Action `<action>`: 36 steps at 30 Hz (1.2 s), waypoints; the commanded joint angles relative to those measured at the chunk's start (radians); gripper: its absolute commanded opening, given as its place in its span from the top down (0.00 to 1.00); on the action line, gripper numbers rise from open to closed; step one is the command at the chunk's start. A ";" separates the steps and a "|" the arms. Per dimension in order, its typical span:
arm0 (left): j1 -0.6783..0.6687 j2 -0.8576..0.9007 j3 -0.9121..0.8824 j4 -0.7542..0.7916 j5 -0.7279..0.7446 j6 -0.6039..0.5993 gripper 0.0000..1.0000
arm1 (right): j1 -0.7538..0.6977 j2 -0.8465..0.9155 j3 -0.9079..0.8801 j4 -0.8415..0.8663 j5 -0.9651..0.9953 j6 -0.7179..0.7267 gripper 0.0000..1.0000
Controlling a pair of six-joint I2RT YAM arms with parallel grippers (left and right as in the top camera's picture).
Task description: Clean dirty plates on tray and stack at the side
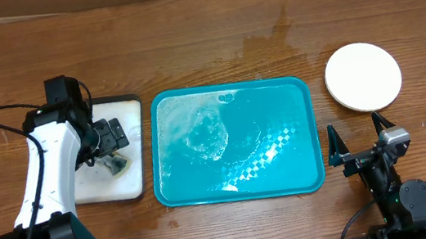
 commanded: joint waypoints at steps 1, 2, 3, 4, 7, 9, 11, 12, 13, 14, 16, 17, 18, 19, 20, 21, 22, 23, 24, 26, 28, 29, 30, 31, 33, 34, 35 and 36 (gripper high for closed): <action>-0.002 -0.012 0.002 0.001 0.008 0.005 0.00 | -0.006 -0.008 -0.010 0.005 -0.002 0.007 0.00; -0.002 -0.012 0.002 0.002 0.008 0.005 0.00 | -0.006 -0.008 -0.010 0.005 -0.002 0.007 0.00; -0.002 -0.012 0.002 0.001 0.008 0.005 0.00 | -0.006 -0.008 -0.010 0.005 -0.002 0.007 0.00; -0.002 -0.012 0.002 0.002 0.008 0.005 0.00 | -0.006 -0.008 -0.010 0.005 -0.002 0.007 0.00; -0.005 -0.022 0.002 0.003 0.008 0.005 0.00 | -0.006 -0.008 -0.010 0.005 -0.002 0.007 0.00; -0.010 -0.074 0.001 0.003 0.008 0.005 0.00 | -0.006 -0.008 -0.010 0.005 -0.002 0.007 0.00; -0.019 -0.156 0.001 0.003 0.008 0.005 0.00 | -0.006 -0.008 -0.010 0.005 -0.002 0.007 0.00; -0.023 -0.206 0.001 0.004 0.008 0.005 0.00 | -0.006 -0.008 -0.010 0.005 -0.002 0.007 0.00; -0.027 -0.262 0.001 0.004 0.008 0.005 0.00 | -0.006 -0.008 -0.010 0.005 -0.002 0.007 0.00; -0.031 -0.322 0.001 0.004 0.008 0.005 0.00 | -0.006 -0.008 -0.010 0.005 -0.002 0.007 0.00; -0.038 -0.458 0.001 0.004 0.008 0.005 0.00 | -0.006 -0.008 -0.010 0.005 -0.002 0.007 0.00; -0.041 -0.520 0.001 0.004 0.008 0.005 0.00 | -0.006 -0.008 -0.010 0.005 -0.002 0.007 0.00; -0.043 -0.580 0.001 0.004 0.008 0.005 0.00 | -0.006 -0.008 -0.010 0.005 -0.002 0.007 0.00; -0.043 -0.636 0.001 0.004 0.008 0.005 0.00 | -0.006 -0.008 -0.010 0.005 -0.002 0.007 0.00; -0.043 -0.689 0.000 0.004 0.008 0.005 0.00 | -0.006 -0.008 -0.010 0.005 -0.002 0.007 0.00; -0.043 -0.742 -0.001 0.003 0.008 0.005 0.00 | -0.006 -0.008 -0.010 0.005 -0.002 0.007 0.00; -0.043 -0.791 -0.005 0.004 0.008 0.005 0.00 | -0.006 -0.008 -0.010 0.005 -0.002 0.007 0.00; -0.043 -0.846 -0.013 0.000 0.007 0.005 0.00 | -0.006 -0.008 -0.010 0.005 -0.002 0.007 0.00; -0.043 -0.891 -0.024 -0.006 0.008 0.005 0.00 | -0.006 -0.008 -0.010 0.005 -0.002 0.007 0.00; -0.043 -0.975 -0.063 -0.013 0.008 0.005 0.00 | -0.006 -0.008 -0.010 0.005 -0.002 0.007 0.00; -0.043 -1.062 -0.127 -0.012 0.008 0.004 0.00 | -0.006 -0.008 -0.010 0.005 -0.002 0.007 0.00; -0.043 -1.093 -0.156 -0.011 0.008 -0.004 0.00 | -0.006 -0.008 -0.010 0.005 -0.002 0.007 0.00; -0.043 -1.128 -0.196 -0.006 0.009 -0.023 0.00 | -0.006 -0.008 -0.010 0.005 -0.002 0.007 0.00; -0.043 -1.167 -0.246 0.007 0.009 -0.050 0.00 | -0.006 -0.008 -0.010 0.005 -0.002 0.007 0.00; -0.043 -1.232 -0.342 0.053 0.009 -0.103 0.00 | -0.006 -0.008 -0.010 0.005 -0.002 0.007 0.00; -0.043 -1.262 -0.392 0.086 0.009 -0.132 0.00 | -0.006 -0.008 -0.010 0.005 -0.002 0.007 0.00; -0.043 -1.292 -0.442 0.128 0.012 -0.163 0.00 | -0.006 -0.008 -0.010 0.005 -0.002 0.007 0.00; -0.043 -1.320 -0.492 0.179 0.026 -0.187 0.00 | -0.006 -0.008 -0.010 0.005 -0.002 0.007 0.00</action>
